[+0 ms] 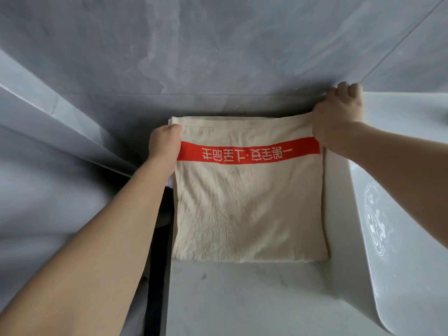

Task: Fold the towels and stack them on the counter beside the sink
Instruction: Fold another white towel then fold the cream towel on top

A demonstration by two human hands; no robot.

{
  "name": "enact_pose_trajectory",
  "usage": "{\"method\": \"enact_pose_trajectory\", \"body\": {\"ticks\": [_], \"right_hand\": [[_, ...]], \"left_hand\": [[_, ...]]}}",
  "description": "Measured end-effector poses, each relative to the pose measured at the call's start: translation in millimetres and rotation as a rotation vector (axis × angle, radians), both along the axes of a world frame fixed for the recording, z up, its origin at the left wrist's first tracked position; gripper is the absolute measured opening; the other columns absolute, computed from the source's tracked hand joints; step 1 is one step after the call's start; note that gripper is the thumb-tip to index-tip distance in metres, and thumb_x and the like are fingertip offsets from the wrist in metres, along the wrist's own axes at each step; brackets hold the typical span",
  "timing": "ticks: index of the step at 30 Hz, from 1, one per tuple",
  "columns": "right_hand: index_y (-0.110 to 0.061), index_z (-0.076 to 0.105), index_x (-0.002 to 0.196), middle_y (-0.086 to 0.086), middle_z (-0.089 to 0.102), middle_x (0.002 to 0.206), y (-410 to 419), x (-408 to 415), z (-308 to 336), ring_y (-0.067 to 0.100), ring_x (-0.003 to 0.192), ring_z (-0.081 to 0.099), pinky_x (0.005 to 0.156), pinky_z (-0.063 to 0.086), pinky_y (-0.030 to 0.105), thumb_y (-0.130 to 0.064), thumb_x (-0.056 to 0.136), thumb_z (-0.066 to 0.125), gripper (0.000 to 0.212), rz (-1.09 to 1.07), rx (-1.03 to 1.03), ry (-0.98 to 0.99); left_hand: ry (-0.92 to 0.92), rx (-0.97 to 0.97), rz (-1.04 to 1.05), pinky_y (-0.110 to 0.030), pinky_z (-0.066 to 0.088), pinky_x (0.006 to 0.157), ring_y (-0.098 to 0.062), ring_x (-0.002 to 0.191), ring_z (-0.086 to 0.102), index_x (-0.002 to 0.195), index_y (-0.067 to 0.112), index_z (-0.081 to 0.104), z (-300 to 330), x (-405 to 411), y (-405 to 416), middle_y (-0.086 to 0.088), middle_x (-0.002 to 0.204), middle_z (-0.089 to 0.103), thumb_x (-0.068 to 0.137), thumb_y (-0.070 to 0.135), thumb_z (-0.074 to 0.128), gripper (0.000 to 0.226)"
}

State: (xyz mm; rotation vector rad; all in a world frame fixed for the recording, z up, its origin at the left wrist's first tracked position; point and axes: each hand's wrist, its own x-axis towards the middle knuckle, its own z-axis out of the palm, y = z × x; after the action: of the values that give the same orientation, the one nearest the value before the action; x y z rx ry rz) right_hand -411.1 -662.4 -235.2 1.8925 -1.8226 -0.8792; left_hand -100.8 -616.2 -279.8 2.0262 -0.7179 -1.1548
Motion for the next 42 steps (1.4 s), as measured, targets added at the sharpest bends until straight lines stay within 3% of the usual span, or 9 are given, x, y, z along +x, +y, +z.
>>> {"method": "enact_pose_trajectory", "body": {"ticks": [8, 14, 17, 20, 23, 26, 33, 38, 42], "right_hand": [[-0.02, 0.053, 0.133, 0.006, 0.045, 0.129, 1.6, -1.6, -16.1, 0.033, 0.123, 0.033, 0.111, 0.017, 0.04, -0.029, 0.089, 0.049, 0.045, 0.071, 0.016, 0.177], [-0.025, 0.062, 0.122, 0.001, 0.056, 0.12, -3.1, 8.5, -14.6, 0.031, 0.121, 0.039, 0.11, 0.02, 0.041, -0.033, 0.088, 0.055, 0.035, 0.034, 0.091, 0.145], [-0.017, 0.06, 0.11, 0.006, 0.067, 0.104, -1.0, 23.0, -18.2, 0.031, 0.104, 0.057, 0.094, 0.035, 0.039, -0.025, 0.095, 0.045, 0.023, 0.102, 0.062, -0.19], [-0.013, 0.046, 0.112, 0.007, 0.066, 0.084, 7.4, 48.9, -27.7, 0.032, 0.076, 0.063, 0.063, 0.042, 0.034, -0.016, 0.1, 0.036, 0.016, 0.183, 0.088, -0.634], [-0.013, 0.049, 0.122, 0.01, 0.064, 0.088, 4.9, 79.5, -35.2, 0.034, 0.075, 0.062, 0.06, 0.046, 0.036, -0.023, 0.103, 0.035, 0.026, 0.117, 0.113, -0.861], [-0.013, 0.048, 0.121, 0.01, 0.064, 0.094, -0.4, 96.6, -44.3, 0.033, 0.077, 0.061, 0.063, 0.046, 0.036, -0.024, 0.102, 0.037, 0.025, 0.083, 0.148, -0.906], [-0.014, 0.036, 0.097, 0.005, 0.053, 0.076, -7.6, 101.4, -48.3, 0.027, 0.058, 0.046, 0.057, 0.034, 0.033, -0.014, 0.098, 0.04, 0.004, 0.082, 0.122, -0.856], [-0.012, 0.041, 0.1, 0.003, 0.052, 0.072, -5.7, 104.9, -53.5, 0.031, 0.064, 0.051, 0.055, 0.034, 0.033, -0.012, 0.096, 0.036, 0.007, -0.049, -0.047, -1.024], [-0.013, 0.042, 0.104, 0.005, 0.06, 0.078, 3.8, 109.5, -65.5, 0.029, 0.067, 0.058, 0.056, 0.045, 0.038, -0.016, 0.098, 0.034, 0.01, -0.114, -0.107, -1.178]], "left_hand": [[-0.333, -0.035, -0.028, -0.028, 0.028, 0.049, -0.011, 0.053, 0.037, 0.065, 0.011, 0.045, -14.9, -10.6, -12.6, 0.0, 0.061, 0.042, 0.101, 0.023, 0.041, 0.038], [-0.419, -0.049, -0.14, -0.029, 0.038, 0.056, -0.012, 0.067, 0.054, 0.094, 0.014, 0.056, -15.8, -13.7, -16.9, 0.005, 0.081, 0.057, 0.089, 0.03, 0.058, 0.017], [-0.415, -0.063, -0.137, -0.027, 0.038, 0.055, -0.016, 0.068, 0.059, 0.087, 0.014, 0.059, -19.9, -15.1, -18.2, 0.004, 0.08, 0.062, 0.086, 0.033, 0.063, 0.019], [-0.408, -0.119, -0.085, -0.027, 0.038, 0.056, -0.018, 0.069, 0.055, 0.079, 0.013, 0.052, -21.3, -16.9, -19.8, 0.003, 0.077, 0.057, 0.093, 0.029, 0.06, 0.022], [-0.409, -0.212, -0.069, -0.027, 0.037, 0.056, -0.011, 0.062, 0.046, 0.07, 0.018, 0.04, -20.6, -18.5, -19.0, 0.007, 0.07, 0.049, 0.095, 0.023, 0.058, 0.032], [-0.401, -0.241, -0.066, -0.022, 0.034, 0.052, -0.006, 0.057, 0.039, 0.069, 0.016, 0.036, -23.3, -17.3, -17.0, 0.008, 0.067, 0.045, 0.096, 0.021, 0.057, 0.034], [-0.418, -0.283, -0.054, -0.029, 0.04, 0.061, -0.011, 0.064, 0.047, 0.083, 0.008, 0.046, -31.9, -21.2, -15.0, 0.009, 0.072, 0.048, 0.1, 0.023, 0.055, 0.024], [-0.474, -0.271, -0.064, -0.011, 0.033, 0.053, -0.004, 0.063, 0.048, 0.086, 0.01, 0.047, -31.6, -19.6, -17.1, 0.01, 0.074, 0.049, 0.102, 0.025, 0.054, 0.023], [-0.55, -0.218, -0.098, -0.02, 0.035, 0.061, -0.014, 0.071, 0.052, 0.089, 0.009, 0.054, -30.3, -19.3, -21.6, 0.002, 0.083, 0.057, 0.101, 0.024, 0.055, 0.019]]}}
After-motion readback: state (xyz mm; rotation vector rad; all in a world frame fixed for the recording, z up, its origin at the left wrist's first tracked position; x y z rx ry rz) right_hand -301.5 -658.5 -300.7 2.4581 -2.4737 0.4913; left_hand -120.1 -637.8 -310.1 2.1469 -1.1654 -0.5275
